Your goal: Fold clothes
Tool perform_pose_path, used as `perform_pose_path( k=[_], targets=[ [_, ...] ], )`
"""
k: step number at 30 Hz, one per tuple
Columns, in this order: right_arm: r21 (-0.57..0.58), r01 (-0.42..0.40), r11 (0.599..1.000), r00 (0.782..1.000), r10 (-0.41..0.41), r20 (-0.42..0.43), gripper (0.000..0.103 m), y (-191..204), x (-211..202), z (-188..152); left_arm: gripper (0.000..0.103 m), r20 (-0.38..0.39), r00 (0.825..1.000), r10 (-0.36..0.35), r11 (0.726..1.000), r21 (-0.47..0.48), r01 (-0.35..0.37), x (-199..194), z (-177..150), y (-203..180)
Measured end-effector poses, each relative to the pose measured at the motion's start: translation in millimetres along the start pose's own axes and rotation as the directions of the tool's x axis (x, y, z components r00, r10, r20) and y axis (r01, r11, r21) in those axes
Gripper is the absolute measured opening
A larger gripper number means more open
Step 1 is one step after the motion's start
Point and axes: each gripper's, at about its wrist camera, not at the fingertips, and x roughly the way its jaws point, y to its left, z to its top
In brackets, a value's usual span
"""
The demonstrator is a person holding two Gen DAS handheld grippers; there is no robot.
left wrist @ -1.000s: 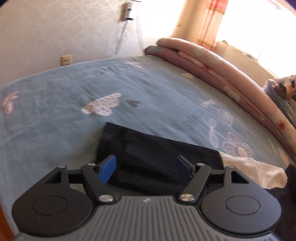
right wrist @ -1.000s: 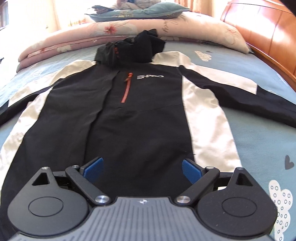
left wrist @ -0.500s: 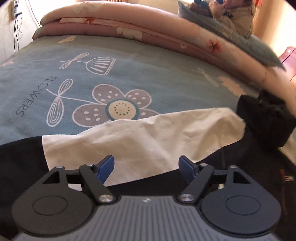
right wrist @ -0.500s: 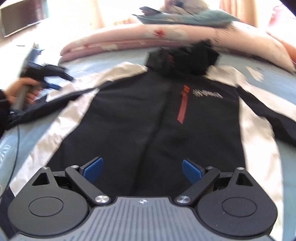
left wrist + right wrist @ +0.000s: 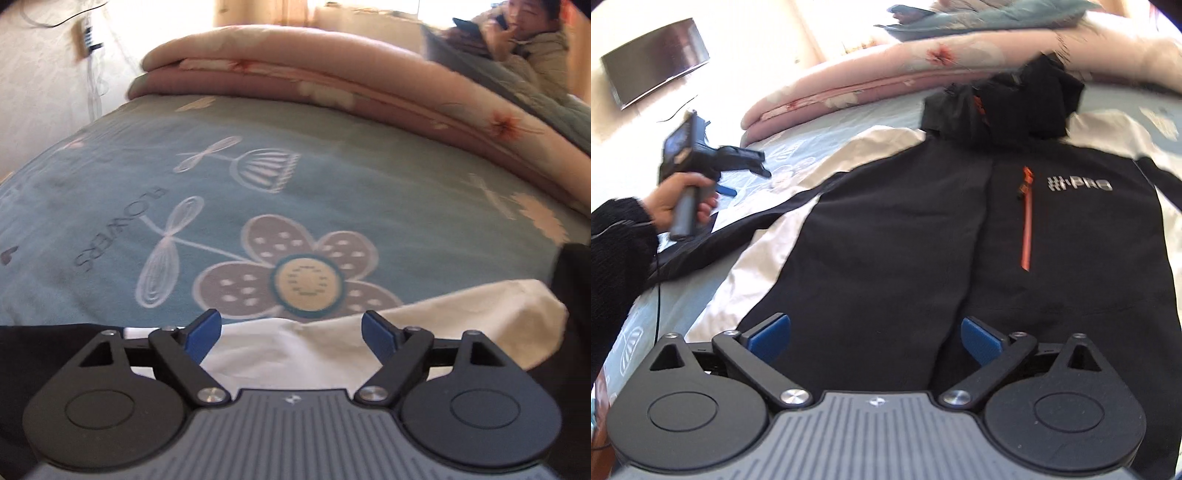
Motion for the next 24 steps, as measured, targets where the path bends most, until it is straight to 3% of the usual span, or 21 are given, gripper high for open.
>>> perform_pose_path(
  k=[2,4,8,11,14,19,22,24],
  targets=[
    [0.025,-0.007,1.0,1.0,0.007,-0.006,0.101,-6,-1,-2,0.084,-0.024,0.991,-0.133,0.988,0.073,0.135,-2,-1,-37],
    [0.013,-0.006,1.0,1.0,0.007,-0.021,0.101,-9,-8,-3,0.085,-0.064,0.968,-0.243,0.964,0.094,0.248,5,-3,-74],
    [-0.098,0.049,0.994,0.998,-0.052,-0.024,0.102,-11,-26,0,0.084,-0.059,0.935,-0.35,0.934,0.06,0.353,32,-12,-125],
    [-0.096,0.082,0.992,0.996,-0.084,-0.015,0.102,-23,-38,-2,0.084,-0.069,0.922,-0.38,0.923,0.028,0.383,65,-14,-148],
    [-0.058,0.094,0.994,0.996,-0.095,-0.002,0.102,-37,-46,-8,0.087,-0.013,0.941,-0.339,0.94,0.035,0.339,88,-5,-162],
    [-0.004,0.105,0.994,0.994,-0.105,0.011,0.102,-56,-54,-20,0.086,0.033,0.957,-0.288,0.955,-0.06,0.29,97,15,-163],
    [0.017,0.101,0.995,0.995,-0.101,0.021,0.102,-65,-58,-23,0.088,0.071,0.943,-0.324,0.945,-0.018,0.326,70,10,-162],
    [0.029,0.098,0.995,0.995,-0.099,0.029,0.102,-69,-60,-23,0.088,0.039,0.925,-0.377,0.926,0.036,0.376,55,2,-165]
  ],
)
